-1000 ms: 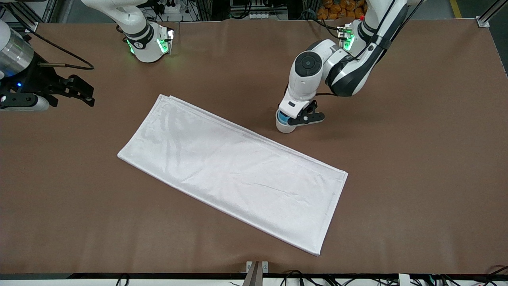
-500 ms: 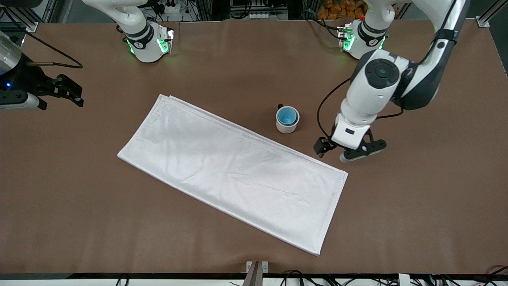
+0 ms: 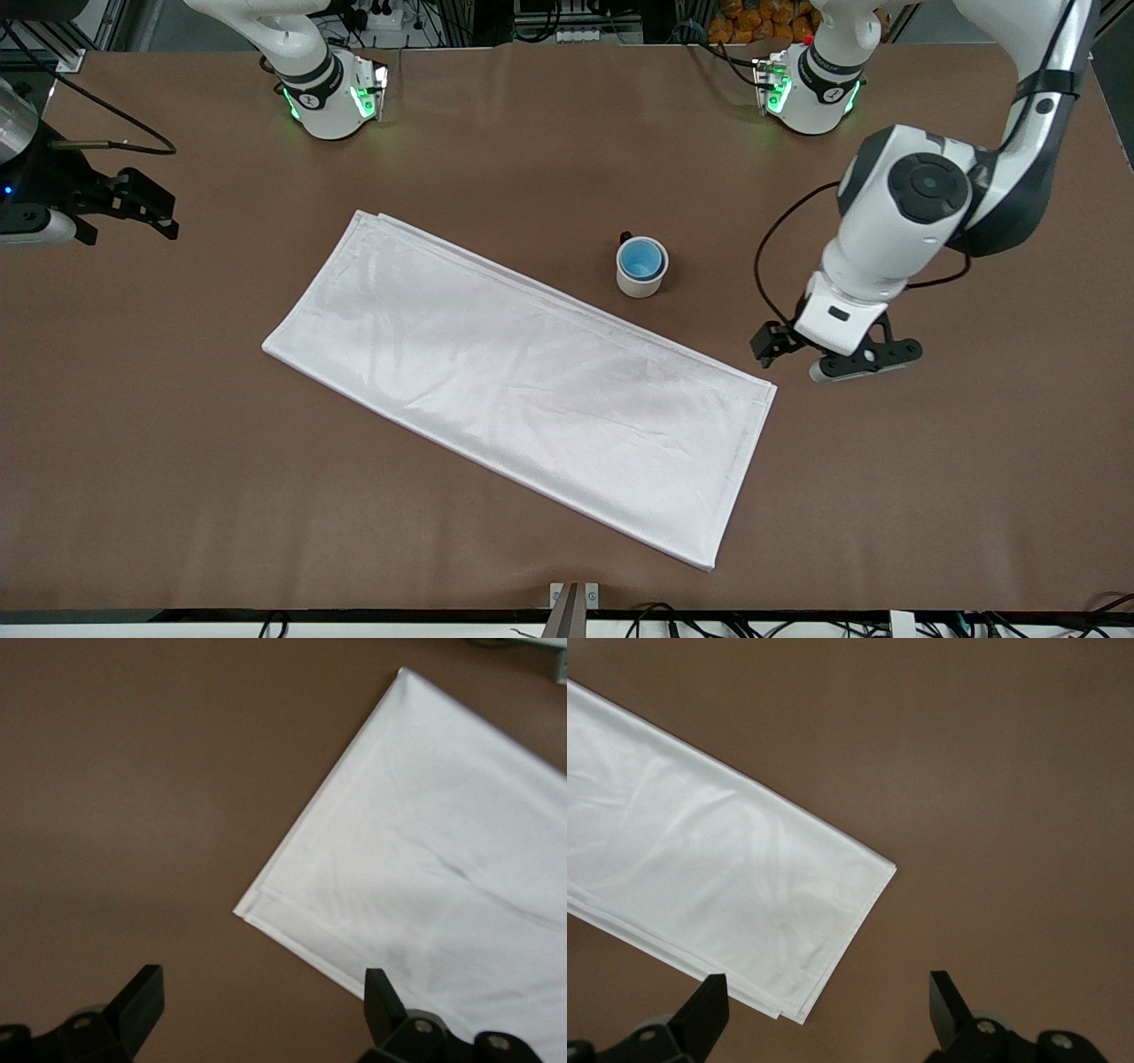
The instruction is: Place blue cup into white mug on table
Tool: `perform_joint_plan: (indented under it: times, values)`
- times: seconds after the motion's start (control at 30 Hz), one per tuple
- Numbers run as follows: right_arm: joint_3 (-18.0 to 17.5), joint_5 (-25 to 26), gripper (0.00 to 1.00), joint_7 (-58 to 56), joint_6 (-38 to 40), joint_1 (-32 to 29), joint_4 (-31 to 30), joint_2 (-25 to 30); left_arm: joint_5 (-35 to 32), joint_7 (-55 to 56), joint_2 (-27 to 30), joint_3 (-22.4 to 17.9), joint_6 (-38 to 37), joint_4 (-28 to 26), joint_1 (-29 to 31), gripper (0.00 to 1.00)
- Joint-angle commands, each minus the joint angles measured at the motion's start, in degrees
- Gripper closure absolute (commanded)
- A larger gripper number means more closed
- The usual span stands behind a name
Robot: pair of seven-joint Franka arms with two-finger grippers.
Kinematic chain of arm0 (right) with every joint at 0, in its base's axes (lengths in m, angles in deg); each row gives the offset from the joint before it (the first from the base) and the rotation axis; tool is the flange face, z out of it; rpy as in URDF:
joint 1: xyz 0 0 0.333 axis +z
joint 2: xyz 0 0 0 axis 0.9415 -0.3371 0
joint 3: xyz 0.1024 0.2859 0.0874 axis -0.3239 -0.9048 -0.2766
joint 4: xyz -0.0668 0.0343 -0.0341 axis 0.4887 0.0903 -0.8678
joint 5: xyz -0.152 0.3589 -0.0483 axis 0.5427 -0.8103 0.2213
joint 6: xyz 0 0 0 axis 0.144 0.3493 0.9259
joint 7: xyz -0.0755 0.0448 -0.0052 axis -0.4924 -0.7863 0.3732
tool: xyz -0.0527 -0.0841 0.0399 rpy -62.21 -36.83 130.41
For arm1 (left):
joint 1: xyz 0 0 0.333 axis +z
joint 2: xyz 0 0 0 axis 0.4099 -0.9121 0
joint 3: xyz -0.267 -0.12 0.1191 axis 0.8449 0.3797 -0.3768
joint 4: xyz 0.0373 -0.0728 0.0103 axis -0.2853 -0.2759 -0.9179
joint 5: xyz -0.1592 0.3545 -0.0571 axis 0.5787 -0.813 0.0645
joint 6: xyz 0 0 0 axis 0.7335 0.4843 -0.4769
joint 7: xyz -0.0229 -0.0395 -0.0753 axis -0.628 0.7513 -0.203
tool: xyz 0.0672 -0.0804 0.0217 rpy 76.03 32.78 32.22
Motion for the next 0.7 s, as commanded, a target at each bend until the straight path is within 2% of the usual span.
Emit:
perform_joint_plan:
  times: [0.0, 0.1, 0.27, 0.5, 0.67]
  values:
    - [-0.6, -1.1, 0.00, -0.9, -0.8, -0.7, -1.6, 1.4, 1.8, -13.4, 3.0, -3.5, -6.4, 0.4, -0.1, 0.00]
    - [-0.6, -1.1, 0.00, -0.9, -0.7, -0.1, -1.5, 1.4, 4.8, -18.8, 5.6, -6.4, -10.4, 0.2, -0.7, 0.00]
    - [-0.6, -1.2, 0.00, -0.9, -0.7, 0.8, -1.5, 1.4, 6.1, -22.8, 8.6, -11.1, -15.8, 0.1, -3.9, 0.00]
    - [-0.5, -1.1, 0.00, -0.9, -0.8, 1.4, -1.4, 1.3, 8.9, -26.9, 12.2, -20.1, -21.3, -0.6, -11.6, 0.00]
    - [-0.5, -1.2, 0.00, -0.9, -0.6, 1.6, -1.4, 1.3, 9.1, -29.8, 15.8, -21.2, -22.7, -2.8, -12.0, 0.00]
